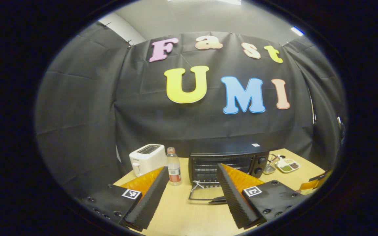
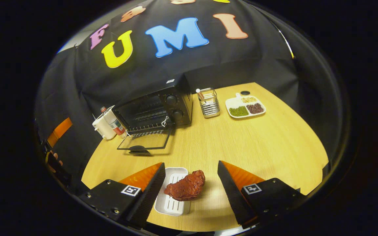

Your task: Open the electric oven with the left hand, put the food in, and close the electric oven.

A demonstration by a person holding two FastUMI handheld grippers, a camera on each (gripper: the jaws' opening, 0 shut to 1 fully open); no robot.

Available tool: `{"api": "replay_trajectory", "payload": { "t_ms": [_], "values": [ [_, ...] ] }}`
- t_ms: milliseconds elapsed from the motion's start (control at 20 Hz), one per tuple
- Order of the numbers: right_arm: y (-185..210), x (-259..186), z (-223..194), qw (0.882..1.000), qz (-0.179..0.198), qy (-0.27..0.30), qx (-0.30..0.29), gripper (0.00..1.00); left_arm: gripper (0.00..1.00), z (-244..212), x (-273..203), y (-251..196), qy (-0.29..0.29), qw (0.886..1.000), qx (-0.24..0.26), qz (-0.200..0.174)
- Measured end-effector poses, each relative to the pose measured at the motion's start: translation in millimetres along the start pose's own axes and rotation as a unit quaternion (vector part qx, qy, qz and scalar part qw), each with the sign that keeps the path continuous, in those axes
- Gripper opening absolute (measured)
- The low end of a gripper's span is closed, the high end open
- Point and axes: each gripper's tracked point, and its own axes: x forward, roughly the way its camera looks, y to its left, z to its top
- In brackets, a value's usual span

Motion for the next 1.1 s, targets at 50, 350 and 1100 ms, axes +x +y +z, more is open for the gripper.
{"api": "replay_trajectory", "payload": {
  "t_ms": [50,350,1100],
  "values": [
    [-2,2,-6,1.000,0.003,0.013,0.014,0.98,1.00,-1,-3,4,-0.001,1.000,-0.001,0.006],
    [1,17,-34,0.987,0.044,0.080,0.133,0.87,0.98,-13,-18,21,0.010,0.999,-0.012,0.034],
    [11,38,-30,0.957,0.085,0.095,0.261,0.09,0.98,-20,-10,31,0.020,0.998,-0.023,0.056]
  ]
}}
